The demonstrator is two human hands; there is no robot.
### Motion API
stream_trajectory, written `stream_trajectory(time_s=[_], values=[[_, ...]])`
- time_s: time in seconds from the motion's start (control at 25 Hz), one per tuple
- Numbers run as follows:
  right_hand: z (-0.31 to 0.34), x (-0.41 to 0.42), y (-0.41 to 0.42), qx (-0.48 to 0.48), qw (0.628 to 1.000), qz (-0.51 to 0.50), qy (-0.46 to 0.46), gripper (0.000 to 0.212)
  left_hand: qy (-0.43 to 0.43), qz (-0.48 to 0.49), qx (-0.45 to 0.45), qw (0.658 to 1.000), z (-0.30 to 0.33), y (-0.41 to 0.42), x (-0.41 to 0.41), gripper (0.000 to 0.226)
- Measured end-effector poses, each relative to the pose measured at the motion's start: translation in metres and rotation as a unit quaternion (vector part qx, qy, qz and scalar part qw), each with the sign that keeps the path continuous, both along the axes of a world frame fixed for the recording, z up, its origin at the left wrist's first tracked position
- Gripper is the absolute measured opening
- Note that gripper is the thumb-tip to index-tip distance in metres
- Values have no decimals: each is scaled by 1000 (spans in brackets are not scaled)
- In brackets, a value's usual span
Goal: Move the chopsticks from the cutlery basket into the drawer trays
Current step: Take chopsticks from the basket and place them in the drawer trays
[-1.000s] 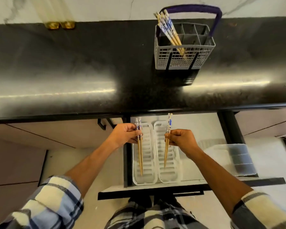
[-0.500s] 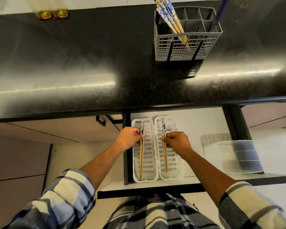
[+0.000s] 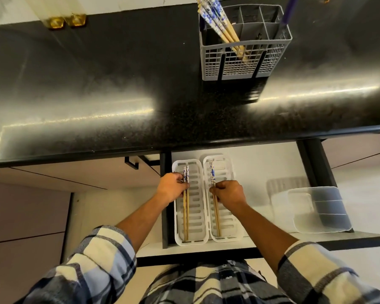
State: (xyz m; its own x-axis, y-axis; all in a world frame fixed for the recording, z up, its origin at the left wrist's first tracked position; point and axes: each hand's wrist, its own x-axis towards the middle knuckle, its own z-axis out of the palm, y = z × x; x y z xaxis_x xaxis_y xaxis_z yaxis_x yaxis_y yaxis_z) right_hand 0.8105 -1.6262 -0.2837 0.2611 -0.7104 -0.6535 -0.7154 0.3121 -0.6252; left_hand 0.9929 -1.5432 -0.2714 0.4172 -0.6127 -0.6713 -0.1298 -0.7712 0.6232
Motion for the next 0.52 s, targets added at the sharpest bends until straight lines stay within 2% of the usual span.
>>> stream_trajectory(time_s=[0.2,0.52], values=[[-7,8,1,-2,999,-28,37,12,-143,-59,47,987,-5,-14,-13,15],[-16,28,2,-30,996,8,83,14,-235,-89,164,954,-8,-33,-30,31]])
